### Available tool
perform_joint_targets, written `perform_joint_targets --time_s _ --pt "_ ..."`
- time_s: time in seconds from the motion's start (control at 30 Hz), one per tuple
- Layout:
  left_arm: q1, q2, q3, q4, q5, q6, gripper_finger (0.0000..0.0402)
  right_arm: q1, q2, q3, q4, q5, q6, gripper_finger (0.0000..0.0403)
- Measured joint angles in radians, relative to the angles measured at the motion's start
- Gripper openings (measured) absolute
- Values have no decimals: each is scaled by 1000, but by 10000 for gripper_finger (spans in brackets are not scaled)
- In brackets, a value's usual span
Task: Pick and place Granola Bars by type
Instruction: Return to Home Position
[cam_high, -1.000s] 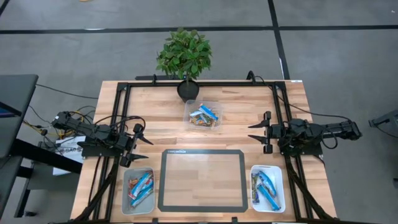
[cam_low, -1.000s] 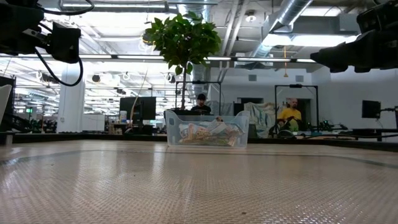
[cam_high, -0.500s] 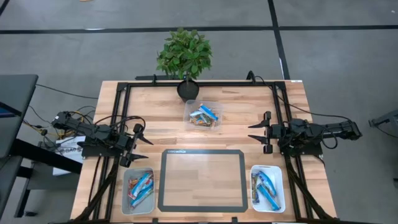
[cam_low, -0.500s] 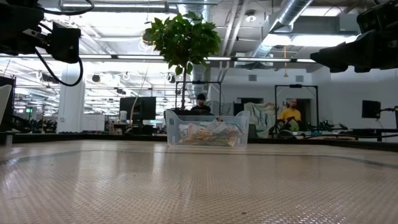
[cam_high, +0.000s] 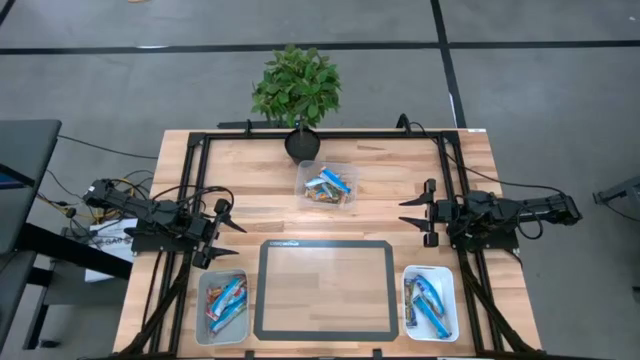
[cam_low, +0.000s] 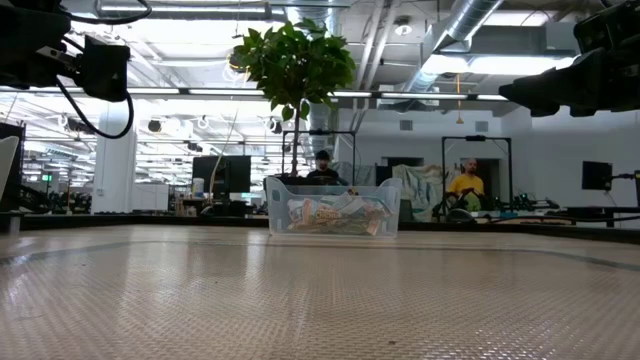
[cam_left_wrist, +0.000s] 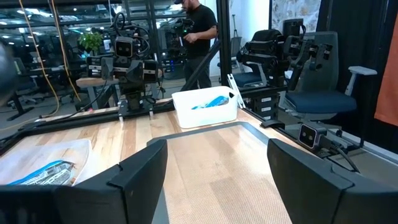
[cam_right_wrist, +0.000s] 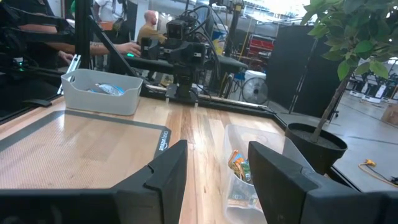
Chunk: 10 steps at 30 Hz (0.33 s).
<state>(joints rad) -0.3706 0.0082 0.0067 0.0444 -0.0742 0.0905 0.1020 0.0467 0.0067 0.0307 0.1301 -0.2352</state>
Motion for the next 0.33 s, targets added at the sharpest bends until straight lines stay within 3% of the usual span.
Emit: perform_joint_targets --time_s 0.33 --pt "0 0 0 0 0 -4 270 0 0 0 0 0 0 166"
